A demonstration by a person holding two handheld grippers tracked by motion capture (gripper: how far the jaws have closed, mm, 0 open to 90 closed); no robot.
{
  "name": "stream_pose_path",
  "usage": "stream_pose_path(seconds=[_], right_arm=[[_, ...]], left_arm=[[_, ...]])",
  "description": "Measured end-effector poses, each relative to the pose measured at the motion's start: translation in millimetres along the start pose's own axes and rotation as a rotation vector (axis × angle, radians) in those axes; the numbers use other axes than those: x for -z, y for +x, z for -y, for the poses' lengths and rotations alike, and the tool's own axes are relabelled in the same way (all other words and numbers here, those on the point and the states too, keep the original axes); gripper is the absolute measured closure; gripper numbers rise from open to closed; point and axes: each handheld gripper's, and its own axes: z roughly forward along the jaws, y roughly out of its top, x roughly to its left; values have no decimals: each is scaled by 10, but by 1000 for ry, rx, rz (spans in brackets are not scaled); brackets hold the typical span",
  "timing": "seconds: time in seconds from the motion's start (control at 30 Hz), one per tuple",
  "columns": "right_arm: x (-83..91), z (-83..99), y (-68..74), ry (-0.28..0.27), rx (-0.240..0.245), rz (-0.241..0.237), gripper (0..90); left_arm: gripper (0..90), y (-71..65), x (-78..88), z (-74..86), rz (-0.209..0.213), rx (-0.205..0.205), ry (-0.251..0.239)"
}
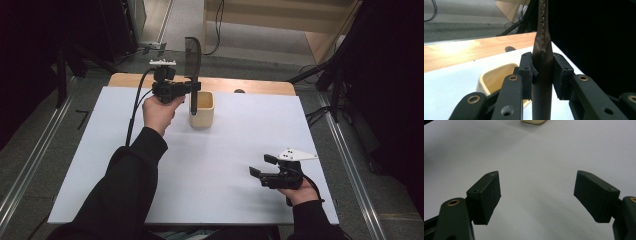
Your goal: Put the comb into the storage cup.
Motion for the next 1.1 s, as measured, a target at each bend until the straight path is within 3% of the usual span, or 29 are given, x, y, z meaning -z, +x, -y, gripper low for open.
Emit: stream_pose_path(seconds=[0.47, 0.8, 1.1], right_arm=[[2, -3, 3, -4, 6, -4, 199], [16, -7, 15, -3, 6, -1, 199], [27, -12, 17, -13, 9, 3, 199]], left_arm=[[724, 51, -85, -131, 9, 19, -58], [724, 142, -185, -182, -38, 4, -47], [725, 171, -319, -194, -45, -8, -46]])
